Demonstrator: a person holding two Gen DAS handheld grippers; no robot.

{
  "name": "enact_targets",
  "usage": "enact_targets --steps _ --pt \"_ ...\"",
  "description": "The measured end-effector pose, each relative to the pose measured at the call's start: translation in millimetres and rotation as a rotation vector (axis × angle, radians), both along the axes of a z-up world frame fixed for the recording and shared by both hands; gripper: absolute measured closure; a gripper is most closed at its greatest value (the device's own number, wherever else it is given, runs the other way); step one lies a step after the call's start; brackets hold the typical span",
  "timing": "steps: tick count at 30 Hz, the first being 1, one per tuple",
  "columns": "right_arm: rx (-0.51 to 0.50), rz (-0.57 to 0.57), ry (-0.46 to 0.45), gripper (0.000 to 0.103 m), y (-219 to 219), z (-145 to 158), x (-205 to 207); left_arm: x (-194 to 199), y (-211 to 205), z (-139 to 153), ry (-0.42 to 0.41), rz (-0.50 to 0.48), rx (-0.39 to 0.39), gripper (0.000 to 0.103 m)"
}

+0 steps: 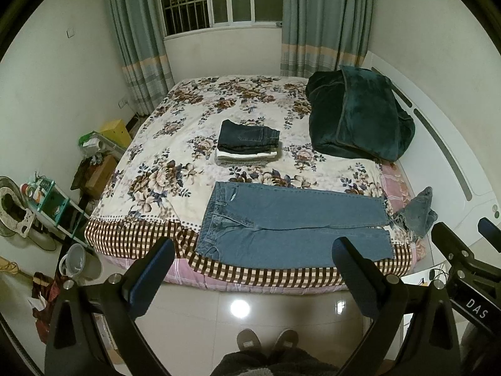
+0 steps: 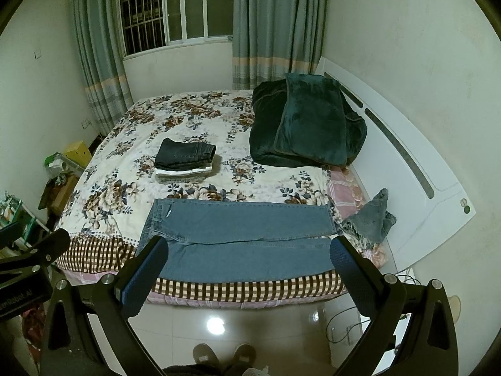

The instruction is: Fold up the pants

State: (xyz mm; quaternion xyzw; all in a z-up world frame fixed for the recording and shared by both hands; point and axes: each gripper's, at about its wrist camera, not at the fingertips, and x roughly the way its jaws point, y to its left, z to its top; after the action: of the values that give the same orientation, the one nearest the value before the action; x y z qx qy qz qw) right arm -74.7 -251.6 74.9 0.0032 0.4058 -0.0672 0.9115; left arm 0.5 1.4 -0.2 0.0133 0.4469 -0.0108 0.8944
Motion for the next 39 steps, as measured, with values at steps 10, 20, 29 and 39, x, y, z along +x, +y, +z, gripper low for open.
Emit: enact_targets --steps 10,20,29,39 --pt "0.001 -0.001 0.000 0.000 1 0 0 0 -1 0 -0.001 0.000 0.003 0.000" --pt "0.004 0.000 -0.002 0.000 -1 1 1 1 -1 4 -0.002 -0.001 0.004 0.000" --pt "0.005 -0.001 -0.006 0.000 0 5 4 6 0 8 -0.006 -0.001 0.008 0.000" --pt "0.007 -0.001 -0.006 0.000 -3 5 1 8 -2 13 -0.011 -0.001 0.010 0.000"
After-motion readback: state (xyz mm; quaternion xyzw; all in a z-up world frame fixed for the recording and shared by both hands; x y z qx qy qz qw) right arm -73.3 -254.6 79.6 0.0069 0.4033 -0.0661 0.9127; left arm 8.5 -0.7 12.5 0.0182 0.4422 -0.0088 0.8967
